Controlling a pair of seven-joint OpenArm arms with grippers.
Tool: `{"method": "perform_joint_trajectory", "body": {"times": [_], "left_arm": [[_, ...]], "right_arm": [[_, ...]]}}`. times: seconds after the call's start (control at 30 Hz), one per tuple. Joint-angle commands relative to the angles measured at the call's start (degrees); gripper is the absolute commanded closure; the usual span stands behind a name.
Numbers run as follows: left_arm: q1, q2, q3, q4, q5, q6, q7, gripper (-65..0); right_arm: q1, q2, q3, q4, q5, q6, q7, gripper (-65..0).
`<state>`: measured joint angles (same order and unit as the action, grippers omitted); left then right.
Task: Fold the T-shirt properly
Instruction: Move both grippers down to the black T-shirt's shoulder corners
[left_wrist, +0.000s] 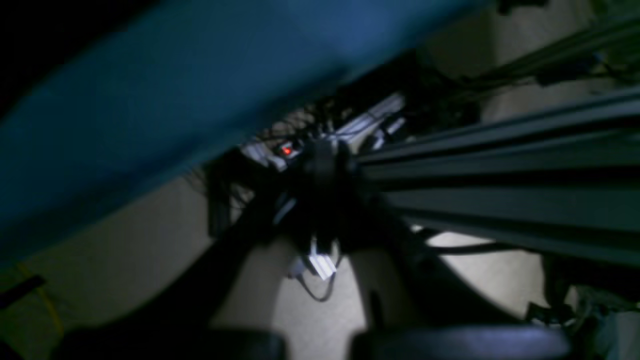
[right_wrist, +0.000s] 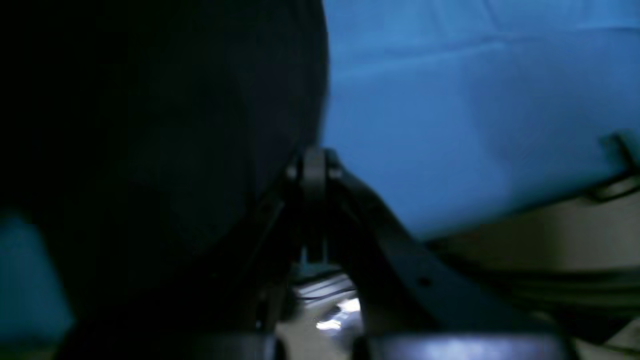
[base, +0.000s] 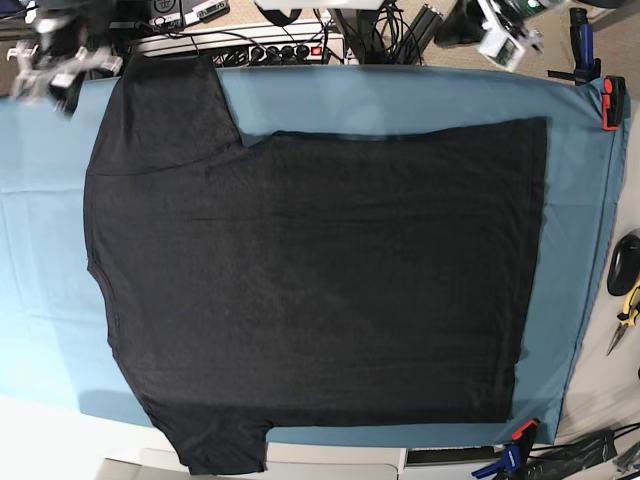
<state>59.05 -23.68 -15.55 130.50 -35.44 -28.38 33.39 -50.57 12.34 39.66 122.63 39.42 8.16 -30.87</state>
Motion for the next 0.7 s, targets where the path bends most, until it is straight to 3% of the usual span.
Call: {"method": "perform_joint_trajectory", "body": {"times": [0.0, 0.17, 0.3, 0.37, 0.5, 0.67], "left_arm": [[0.4, -0.3, -0.8, 0.8, -1.0, -0.6, -0.8, -4.0], [-0.3, -1.8, -1.6, 0.7, -0.8, -0.6, -0.8, -11.4], [-0.8, -2.1, -1.6, 0.7, 0.7, -0.6, -0.8, -12.6], [-0.8, -2.1, -1.6, 0.7, 2.5, -0.6, -0.8, -12.6], [-0.8, -2.2, -1.6, 0.7, 3.9, -0.6, -0.8, -12.6], [-0.8, -2.2, -1.6, 0.7, 3.9, -0.6, -0.8, -12.6]], "right_arm": [[1.7, -0.5, 2.3, 0.7, 1.9, -0.4, -0.4, 0.0], [13.6, -7.8, 8.5, 0.6, 6.9, 0.0, -3.6, 0.0], [20.2, -12.5, 9.5, 0.6, 3.3, -3.4, -2.6, 0.0], [22.0, -13.4, 9.5, 0.6, 1.2, -5.2, -2.0, -2.0], [23.8, -13.3, 9.5, 0.5, 0.9, -7.5, -3.4, -14.9], [24.1, -13.3, 9.5, -3.8, 7.8, -8.0, -6.6, -16.2]]}}
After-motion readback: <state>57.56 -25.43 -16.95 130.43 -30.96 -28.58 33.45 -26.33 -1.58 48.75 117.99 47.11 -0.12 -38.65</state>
